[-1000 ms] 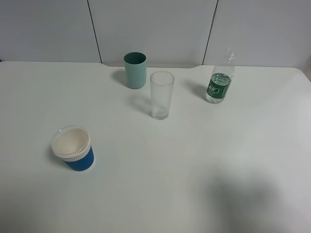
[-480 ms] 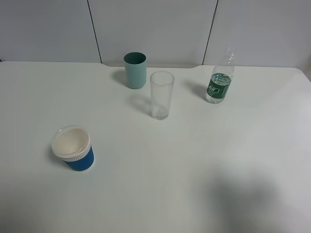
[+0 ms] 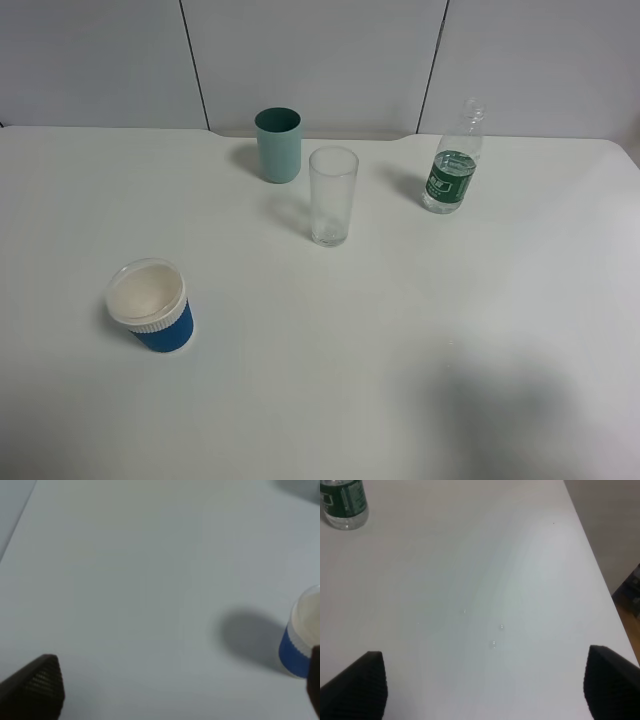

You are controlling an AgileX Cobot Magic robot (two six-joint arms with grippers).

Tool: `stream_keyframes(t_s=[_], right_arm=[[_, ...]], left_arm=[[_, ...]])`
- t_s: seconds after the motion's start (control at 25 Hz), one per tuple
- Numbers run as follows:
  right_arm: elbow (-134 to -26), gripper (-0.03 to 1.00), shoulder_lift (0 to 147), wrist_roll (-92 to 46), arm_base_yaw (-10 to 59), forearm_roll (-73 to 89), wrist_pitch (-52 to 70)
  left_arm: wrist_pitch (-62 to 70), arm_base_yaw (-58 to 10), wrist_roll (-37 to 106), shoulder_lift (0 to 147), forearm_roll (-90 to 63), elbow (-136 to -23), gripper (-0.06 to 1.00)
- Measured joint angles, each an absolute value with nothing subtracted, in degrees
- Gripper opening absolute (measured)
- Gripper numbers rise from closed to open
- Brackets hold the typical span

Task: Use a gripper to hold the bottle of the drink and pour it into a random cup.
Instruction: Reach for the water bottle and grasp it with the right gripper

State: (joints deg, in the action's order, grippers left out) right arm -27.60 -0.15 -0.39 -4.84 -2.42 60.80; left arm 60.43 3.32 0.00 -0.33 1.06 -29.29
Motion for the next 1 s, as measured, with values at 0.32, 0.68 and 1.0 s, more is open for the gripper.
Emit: stream_keyframes(t_s=[0.32,0.68,1.0], right_arm=[[-27.55,0.78,1.88,-0.39,-4.84,-0.77,60.8],[-28.83,0.78,15.83,-0.39,-4.84,0.7,59.16],[-30.93,0.78,25.32,-1.7,-4.84,3.3,49.81]], left_arm=[[60.43,3.32,0.0,-0.33,1.06,-29.29,0.98],[60.43,3.32,0.0,-0.33,1.06,-29.29,0.98],[60.43,3.32,0.0,-0.33,1.06,-29.29,0.98]])
